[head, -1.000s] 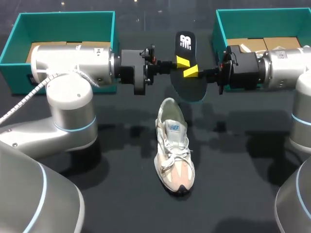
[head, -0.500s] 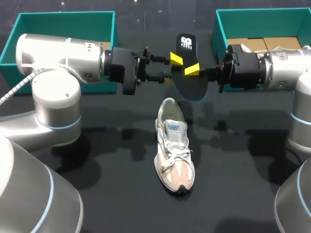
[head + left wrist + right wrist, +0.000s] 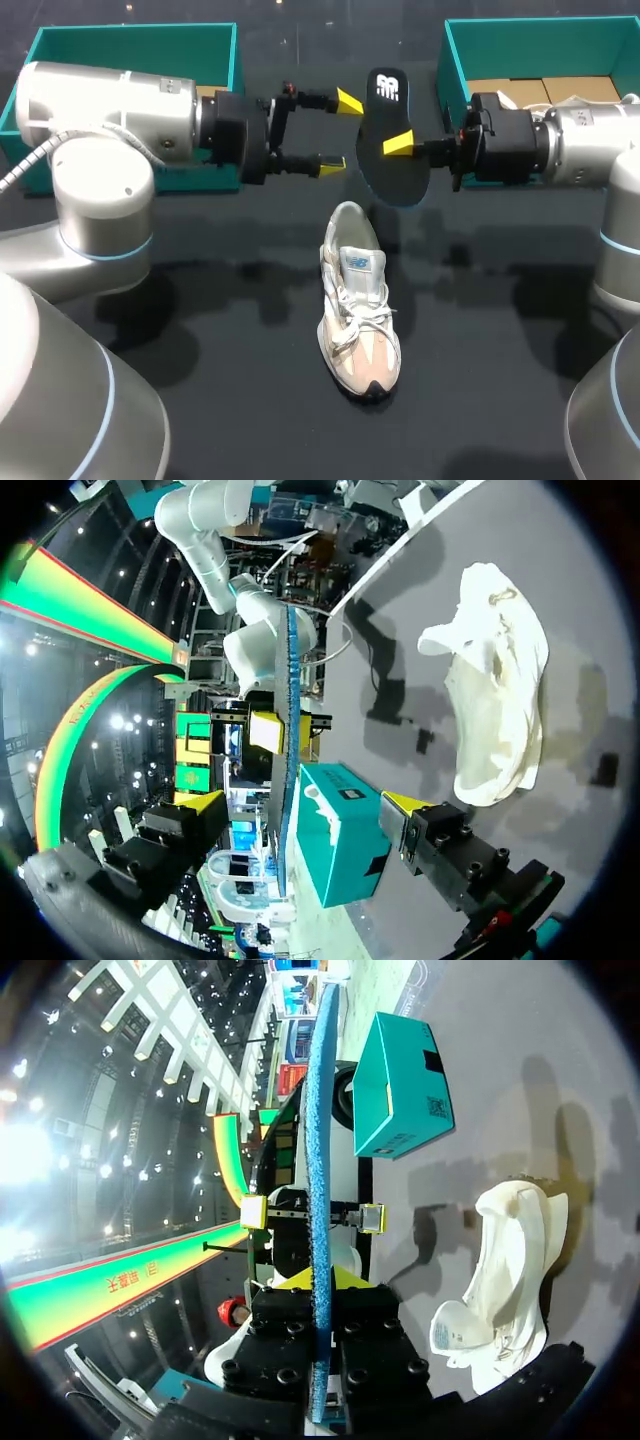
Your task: Take the shoe out of the shoebox, open the shoe tongue, remove and reinsert the insole, then place the shoe into the shoebox
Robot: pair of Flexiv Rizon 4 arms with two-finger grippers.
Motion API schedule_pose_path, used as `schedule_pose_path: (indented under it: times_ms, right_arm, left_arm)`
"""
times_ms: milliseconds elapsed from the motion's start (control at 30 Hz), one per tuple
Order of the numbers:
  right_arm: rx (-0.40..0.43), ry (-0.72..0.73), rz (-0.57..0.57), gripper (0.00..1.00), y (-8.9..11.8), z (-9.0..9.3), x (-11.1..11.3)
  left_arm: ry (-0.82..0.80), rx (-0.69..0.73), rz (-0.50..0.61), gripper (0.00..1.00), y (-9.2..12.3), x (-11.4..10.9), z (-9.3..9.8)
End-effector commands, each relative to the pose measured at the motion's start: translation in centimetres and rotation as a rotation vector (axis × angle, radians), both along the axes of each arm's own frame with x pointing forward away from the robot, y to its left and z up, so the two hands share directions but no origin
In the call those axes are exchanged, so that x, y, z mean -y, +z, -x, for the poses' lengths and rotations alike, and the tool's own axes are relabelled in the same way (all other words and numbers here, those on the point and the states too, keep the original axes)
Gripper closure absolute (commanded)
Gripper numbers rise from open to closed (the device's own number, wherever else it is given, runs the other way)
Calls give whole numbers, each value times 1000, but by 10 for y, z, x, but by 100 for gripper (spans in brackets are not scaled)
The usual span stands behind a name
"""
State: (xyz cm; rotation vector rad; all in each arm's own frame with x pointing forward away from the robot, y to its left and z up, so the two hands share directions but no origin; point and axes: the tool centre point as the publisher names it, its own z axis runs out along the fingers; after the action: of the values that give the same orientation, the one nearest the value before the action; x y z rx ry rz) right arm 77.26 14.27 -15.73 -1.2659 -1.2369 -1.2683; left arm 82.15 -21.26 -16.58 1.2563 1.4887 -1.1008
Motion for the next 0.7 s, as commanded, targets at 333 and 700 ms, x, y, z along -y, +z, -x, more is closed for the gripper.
schedule_pose_path:
  times_ms: [333,700]
  right_arm:
    - [41,0,-4,100,-17,-17,-4]
    - [109,-29,-30,100,-20,-21,-5]
  left_arm:
    - [162,-283,-443,0,9,-34,-5]
    - [213,-444,-457,0,3,-44,-3]
